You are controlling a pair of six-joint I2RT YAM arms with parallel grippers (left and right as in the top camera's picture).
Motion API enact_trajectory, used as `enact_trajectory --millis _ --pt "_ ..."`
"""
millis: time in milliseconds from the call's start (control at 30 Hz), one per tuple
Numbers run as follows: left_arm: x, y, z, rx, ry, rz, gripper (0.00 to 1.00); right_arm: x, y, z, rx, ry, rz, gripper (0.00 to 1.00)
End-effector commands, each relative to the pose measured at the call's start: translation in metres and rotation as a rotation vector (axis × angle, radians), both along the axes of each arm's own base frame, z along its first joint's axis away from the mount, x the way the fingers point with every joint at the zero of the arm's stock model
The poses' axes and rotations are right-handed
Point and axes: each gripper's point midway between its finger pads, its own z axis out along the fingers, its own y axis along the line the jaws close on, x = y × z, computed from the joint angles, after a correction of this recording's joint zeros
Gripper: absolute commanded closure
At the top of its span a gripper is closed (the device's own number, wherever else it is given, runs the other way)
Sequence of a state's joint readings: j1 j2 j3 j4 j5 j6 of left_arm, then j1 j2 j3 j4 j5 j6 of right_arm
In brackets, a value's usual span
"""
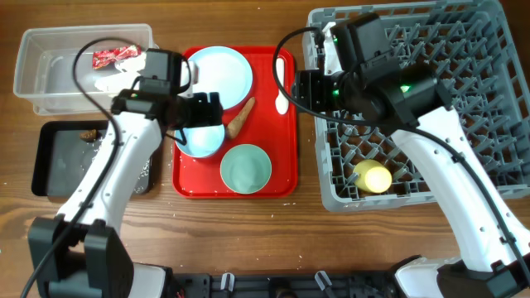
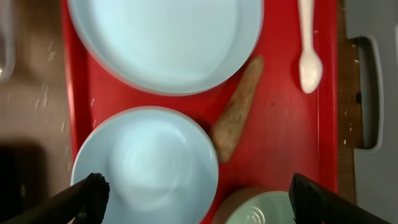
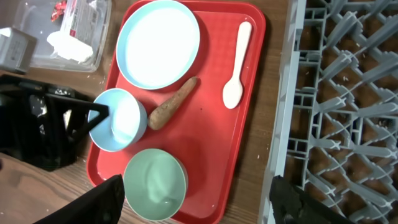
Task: Sort waste into correct bins and load items into the dishwasher rack
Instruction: 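Grasp the carrot with left gripper and drop it onto the black tray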
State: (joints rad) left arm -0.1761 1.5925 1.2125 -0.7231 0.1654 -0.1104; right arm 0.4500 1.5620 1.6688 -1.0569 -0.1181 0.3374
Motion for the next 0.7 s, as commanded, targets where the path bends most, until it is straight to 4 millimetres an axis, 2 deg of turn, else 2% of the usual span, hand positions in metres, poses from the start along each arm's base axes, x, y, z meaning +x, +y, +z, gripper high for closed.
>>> enact_trajectory --millis 0,133,267,367,500,667 --pt "0.02 -0.032 -0.021 0.081 -0.094 -0.268 0.05 0.002 -0.008 0.0 0.0 0.017 -0.049 0.22" --pt "0.022 -0.071 -0.051 0.146 -0.112 -0.432 0.08 0.0 -0.023 -0.005 -0.018 0.05 -0.078 0.22" --pt "0.01 -0.092 -0.089 0.3 -0.07 -0.514 0.11 0.002 -0.03 -0.006 -0.02 0.056 -0.096 0.21" --pt "0.011 -0.094 -0.1 0.347 -0.065 -0.513 0.15 0.002 -0.03 -0.006 -0.029 0.051 -0.087 0.21" --pt "0.017 -0.09 -0.102 0.317 -0.059 -0.427 0.2 0.001 -0.031 -0.007 -0.041 0.052 -0.071 0.21" --pt "0.016 -0.087 -0.106 0.311 -0.039 -0.4 0.25 0.001 -0.031 -0.007 -0.048 0.047 -0.057 0.2"
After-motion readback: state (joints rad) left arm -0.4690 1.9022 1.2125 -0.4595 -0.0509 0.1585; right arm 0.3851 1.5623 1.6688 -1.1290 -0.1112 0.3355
